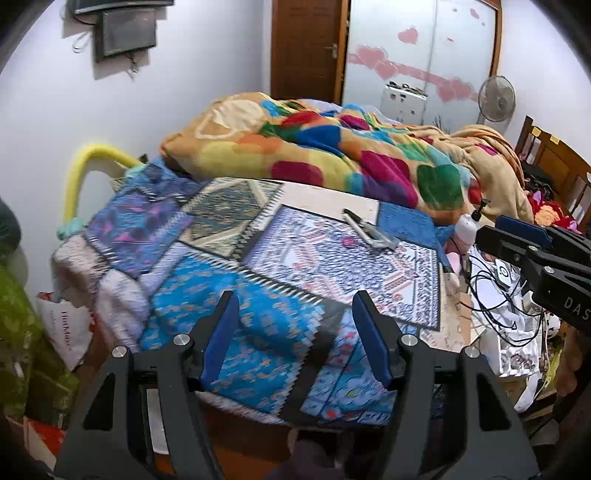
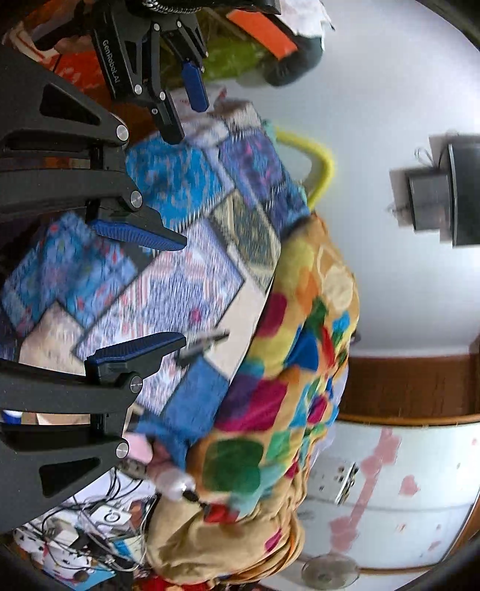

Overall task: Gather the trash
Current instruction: 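Move both tools back over the items on the bed, then grasp the pink lighter with the left gripper while the right grasps the black card package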

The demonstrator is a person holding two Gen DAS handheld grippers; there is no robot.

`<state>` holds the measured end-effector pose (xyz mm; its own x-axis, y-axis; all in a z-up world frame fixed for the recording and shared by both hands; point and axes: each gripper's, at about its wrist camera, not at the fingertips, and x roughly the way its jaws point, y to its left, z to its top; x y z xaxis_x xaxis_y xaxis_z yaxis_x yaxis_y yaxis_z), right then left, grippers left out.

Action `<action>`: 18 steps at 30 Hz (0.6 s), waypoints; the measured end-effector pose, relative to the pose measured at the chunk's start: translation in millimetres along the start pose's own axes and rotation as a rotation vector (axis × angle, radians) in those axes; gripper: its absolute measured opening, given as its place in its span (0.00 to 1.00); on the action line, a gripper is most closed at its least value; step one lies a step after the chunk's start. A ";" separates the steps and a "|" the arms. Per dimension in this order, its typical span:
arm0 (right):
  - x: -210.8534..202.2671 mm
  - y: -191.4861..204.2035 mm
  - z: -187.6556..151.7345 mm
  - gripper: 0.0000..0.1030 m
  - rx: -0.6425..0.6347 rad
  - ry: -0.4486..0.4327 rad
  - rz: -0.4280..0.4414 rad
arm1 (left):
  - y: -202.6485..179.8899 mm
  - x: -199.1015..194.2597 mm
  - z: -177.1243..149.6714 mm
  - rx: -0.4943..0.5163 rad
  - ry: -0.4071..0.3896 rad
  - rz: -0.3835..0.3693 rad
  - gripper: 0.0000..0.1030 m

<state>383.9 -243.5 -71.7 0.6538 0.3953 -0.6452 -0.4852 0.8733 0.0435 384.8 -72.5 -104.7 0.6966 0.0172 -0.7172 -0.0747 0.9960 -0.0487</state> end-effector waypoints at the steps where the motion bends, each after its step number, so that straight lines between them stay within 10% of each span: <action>1: 3.0 -7.3 -1.2 0.41 0.009 0.006 -0.007 | -4.6 8.7 2.9 0.002 0.009 -0.008 0.62; 18: 120.2 -93.5 -30.4 0.41 0.165 0.197 -0.063 | -30.0 175.9 27.4 0.002 0.188 -0.052 0.63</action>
<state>490.2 -286.3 -176.6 0.5462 0.2898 -0.7860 -0.3355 0.9354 0.1118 529.1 -96.9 -210.4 0.5540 -0.0504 -0.8310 -0.0404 0.9954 -0.0873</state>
